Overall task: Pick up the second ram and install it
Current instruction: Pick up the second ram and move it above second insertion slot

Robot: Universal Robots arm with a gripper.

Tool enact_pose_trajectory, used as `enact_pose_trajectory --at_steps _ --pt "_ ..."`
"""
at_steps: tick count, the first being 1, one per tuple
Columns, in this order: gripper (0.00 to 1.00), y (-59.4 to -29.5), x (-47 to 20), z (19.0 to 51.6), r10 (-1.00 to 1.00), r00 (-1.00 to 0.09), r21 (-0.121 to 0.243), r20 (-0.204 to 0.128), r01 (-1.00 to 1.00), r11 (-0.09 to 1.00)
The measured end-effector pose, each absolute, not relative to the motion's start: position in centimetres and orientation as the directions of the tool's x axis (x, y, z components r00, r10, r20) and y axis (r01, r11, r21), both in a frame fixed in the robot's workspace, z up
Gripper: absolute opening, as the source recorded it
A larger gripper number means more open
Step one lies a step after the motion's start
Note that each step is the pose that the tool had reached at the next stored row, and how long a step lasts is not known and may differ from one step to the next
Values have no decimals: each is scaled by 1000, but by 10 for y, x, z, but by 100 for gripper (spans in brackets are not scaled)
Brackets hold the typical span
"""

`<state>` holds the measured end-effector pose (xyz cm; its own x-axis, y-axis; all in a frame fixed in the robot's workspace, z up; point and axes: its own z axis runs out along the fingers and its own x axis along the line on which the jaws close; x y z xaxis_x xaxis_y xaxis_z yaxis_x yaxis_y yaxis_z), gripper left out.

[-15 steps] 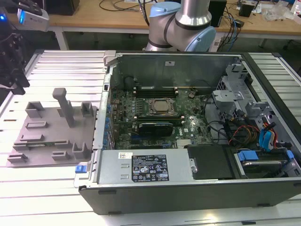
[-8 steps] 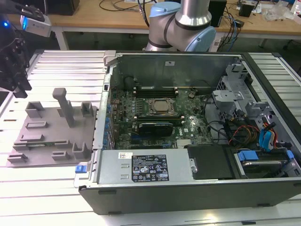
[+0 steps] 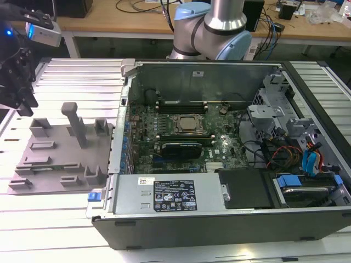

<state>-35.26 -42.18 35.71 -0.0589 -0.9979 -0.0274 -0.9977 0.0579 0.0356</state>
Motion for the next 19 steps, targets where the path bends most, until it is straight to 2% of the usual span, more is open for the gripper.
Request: enact_pose_trajectory --at_steps 19 --pt "28 -423 -353 338 -998 -59 36 -27 -998 58"
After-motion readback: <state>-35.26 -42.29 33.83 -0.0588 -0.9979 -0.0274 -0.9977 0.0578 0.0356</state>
